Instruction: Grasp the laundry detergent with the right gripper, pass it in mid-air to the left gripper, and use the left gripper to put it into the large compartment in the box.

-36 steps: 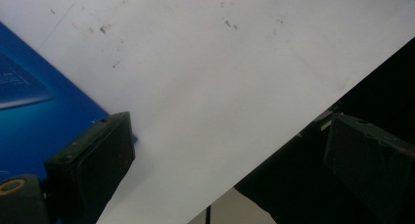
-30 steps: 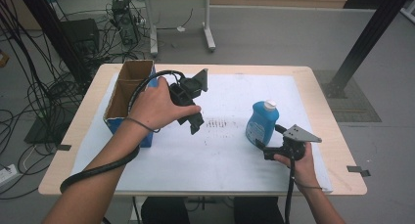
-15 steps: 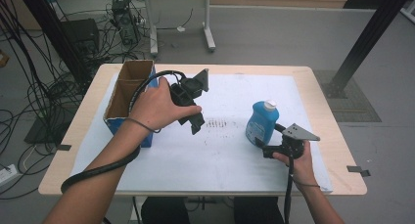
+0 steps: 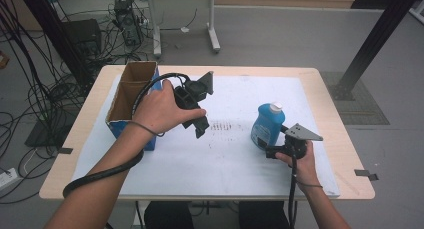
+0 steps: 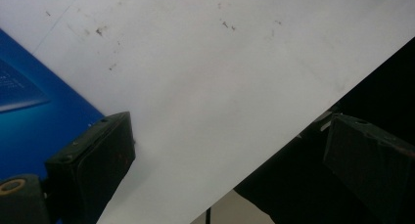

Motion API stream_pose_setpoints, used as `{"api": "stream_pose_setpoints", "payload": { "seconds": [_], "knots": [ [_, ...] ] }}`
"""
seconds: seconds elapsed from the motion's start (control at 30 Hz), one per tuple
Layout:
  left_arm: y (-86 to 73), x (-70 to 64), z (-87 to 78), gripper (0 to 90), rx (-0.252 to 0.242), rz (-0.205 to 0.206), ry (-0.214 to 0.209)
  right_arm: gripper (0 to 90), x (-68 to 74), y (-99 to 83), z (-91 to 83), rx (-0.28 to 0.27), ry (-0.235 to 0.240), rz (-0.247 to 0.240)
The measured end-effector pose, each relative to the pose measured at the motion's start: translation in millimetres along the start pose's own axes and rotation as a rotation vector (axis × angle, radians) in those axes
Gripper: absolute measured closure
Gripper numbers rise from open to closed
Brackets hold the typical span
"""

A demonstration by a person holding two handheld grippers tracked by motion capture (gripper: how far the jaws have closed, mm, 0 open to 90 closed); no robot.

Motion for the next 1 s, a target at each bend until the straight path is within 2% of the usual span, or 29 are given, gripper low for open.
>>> {"api": "stream_pose_setpoints", "payload": {
  "seconds": [0.6, 1.0],
  "knots": [
    [-0.9, 0.9, 1.9, 5.2, 0.004, -0.002, -0.002, 5.7, 0.7, 2.5, 10.7, -0.010, 0.002, -0.001],
    [-0.8, 1.8, 3.5, 5.3, 0.007, -0.002, -0.005, 12.1, 1.3, 2.6, 13.8, -0.006, 0.007, -0.002]
  ]
}}
Point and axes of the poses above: each handheld gripper's, and its own axes: z roughly forward along the jaws, y roughly out of its top, x roughly to its left, the point moved 4 cm from there along z, roughly forward along the jaws, and after that the axes turned 3 degrees about -z, right-handed, at the moved point
